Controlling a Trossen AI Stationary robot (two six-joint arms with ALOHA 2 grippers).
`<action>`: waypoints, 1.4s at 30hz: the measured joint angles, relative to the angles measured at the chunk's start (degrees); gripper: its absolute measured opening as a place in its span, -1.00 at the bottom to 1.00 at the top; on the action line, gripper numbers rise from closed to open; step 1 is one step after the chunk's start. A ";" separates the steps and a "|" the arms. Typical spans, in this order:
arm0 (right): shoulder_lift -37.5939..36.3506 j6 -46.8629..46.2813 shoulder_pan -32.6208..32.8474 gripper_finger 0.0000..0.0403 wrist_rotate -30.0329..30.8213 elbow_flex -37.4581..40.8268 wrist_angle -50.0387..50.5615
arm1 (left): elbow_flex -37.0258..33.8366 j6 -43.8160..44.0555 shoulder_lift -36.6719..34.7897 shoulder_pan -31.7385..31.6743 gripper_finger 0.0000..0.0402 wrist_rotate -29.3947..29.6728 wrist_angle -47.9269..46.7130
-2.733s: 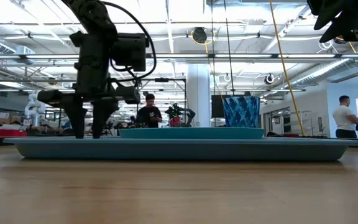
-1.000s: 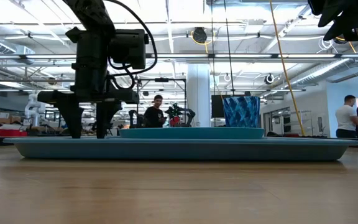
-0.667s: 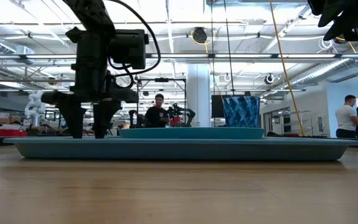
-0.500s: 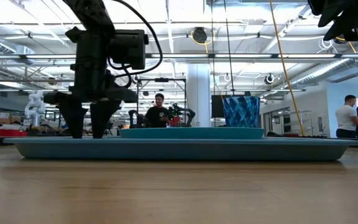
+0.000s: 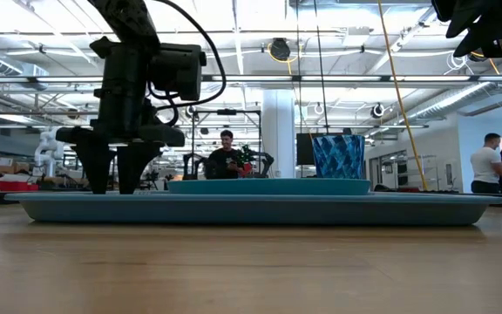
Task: Pick and place plate/cup/fork/spoon on tray
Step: Put the brown fork on the blue tray to the left of the blue plate
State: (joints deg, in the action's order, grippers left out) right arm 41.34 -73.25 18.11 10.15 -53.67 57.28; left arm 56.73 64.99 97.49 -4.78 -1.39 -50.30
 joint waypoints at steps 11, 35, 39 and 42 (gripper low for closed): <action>0.02 0.00 0.01 -0.37 0.02 0.00 0.02 | 0.00 -0.02 0.00 0.03 0.08 -0.49 -0.01; 0.00 0.18 0.01 -0.37 0.02 0.00 0.01 | 0.00 -0.30 0.00 1.92 0.08 -0.92 -0.17; 0.00 0.20 0.02 -0.37 0.02 0.00 0.02 | 0.00 -0.24 0.00 1.92 0.08 -1.19 -0.33; 0.00 0.37 0.00 -0.37 0.04 0.00 0.00 | 0.00 -0.02 0.00 1.92 0.08 -1.56 -0.37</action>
State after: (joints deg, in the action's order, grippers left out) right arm 41.34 -72.88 18.11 10.19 -53.67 57.28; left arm 56.73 64.97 97.49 -2.85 -2.95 -50.68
